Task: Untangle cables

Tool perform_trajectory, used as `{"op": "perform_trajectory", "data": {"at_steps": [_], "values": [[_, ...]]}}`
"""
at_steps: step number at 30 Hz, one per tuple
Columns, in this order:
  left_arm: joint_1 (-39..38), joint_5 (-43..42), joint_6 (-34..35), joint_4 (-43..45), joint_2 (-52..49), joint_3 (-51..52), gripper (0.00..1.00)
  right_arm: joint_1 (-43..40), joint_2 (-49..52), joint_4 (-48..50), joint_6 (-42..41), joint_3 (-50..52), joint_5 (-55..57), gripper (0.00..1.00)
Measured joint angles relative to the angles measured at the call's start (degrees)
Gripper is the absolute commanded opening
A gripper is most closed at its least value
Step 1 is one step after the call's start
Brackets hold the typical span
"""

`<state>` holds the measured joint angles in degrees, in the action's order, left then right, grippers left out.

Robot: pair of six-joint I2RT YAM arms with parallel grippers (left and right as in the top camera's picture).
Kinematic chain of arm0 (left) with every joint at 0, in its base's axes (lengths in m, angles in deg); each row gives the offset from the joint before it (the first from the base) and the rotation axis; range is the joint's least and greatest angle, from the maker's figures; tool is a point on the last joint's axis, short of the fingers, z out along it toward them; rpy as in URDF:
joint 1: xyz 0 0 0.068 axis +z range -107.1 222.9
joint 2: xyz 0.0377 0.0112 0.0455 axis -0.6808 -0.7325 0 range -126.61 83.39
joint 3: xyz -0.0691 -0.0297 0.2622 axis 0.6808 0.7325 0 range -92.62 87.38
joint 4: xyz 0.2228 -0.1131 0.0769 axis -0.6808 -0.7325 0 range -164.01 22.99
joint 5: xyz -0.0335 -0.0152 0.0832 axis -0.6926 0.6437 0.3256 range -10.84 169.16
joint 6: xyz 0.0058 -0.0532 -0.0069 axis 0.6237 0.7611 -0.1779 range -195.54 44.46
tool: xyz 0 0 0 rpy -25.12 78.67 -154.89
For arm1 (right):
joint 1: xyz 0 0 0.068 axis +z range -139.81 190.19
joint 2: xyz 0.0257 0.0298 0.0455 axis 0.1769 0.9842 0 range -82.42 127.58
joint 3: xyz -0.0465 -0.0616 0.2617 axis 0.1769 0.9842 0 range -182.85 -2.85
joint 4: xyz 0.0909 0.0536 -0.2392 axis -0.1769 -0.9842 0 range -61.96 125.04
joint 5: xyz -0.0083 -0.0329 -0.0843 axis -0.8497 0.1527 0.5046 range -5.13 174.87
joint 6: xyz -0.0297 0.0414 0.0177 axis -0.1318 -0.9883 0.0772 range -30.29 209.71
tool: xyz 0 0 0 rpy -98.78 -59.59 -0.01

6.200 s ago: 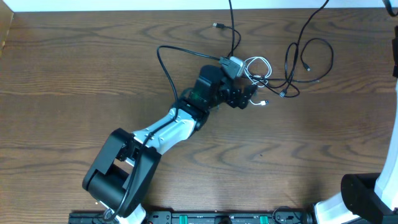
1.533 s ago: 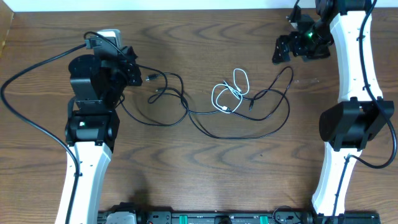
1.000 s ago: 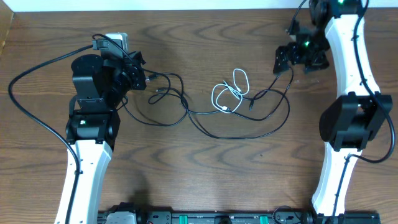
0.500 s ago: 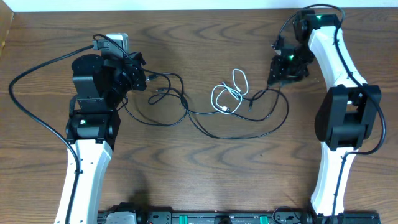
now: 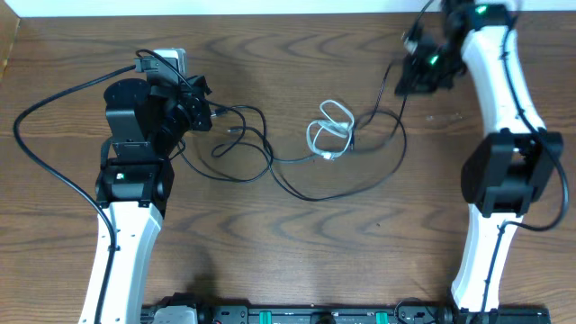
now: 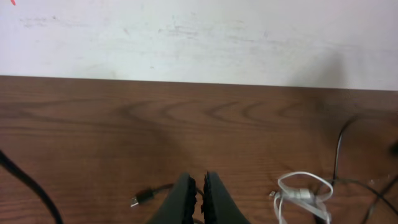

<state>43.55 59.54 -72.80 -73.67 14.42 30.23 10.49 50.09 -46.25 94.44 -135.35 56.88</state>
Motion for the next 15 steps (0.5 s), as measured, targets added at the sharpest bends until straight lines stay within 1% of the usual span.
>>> {"op": "perform_trajectory", "data": {"at_steps": [4,7,10,13,15], "values": [[0.00,0.00,0.00,-0.02,-0.04,0.00,0.08,-3.63,-0.20,0.61,-2.10,-12.66,-5.14,0.01],[0.00,0.07,-0.11,-0.59,-0.04,0.00,0.08,-7.85,-1.22,2.32,-5.79,-22.73,-8.41,0.01],[0.00,1.03,-0.98,-1.95,-0.04,0.00,0.07,-12.46,-2.86,4.83,-9.60,-30.01,-10.14,0.01],[0.00,4.39,-1.75,-3.74,-0.04,0.00,0.08,-19.06,-5.33,8.11,-14.27,-36.13,-11.32,0.01],[0.00,8.11,-2.67,-4.76,-0.04,0.00,0.07,-23.34,-7.02,9.97,-16.68,-37.97,-12.02,0.01]]}}
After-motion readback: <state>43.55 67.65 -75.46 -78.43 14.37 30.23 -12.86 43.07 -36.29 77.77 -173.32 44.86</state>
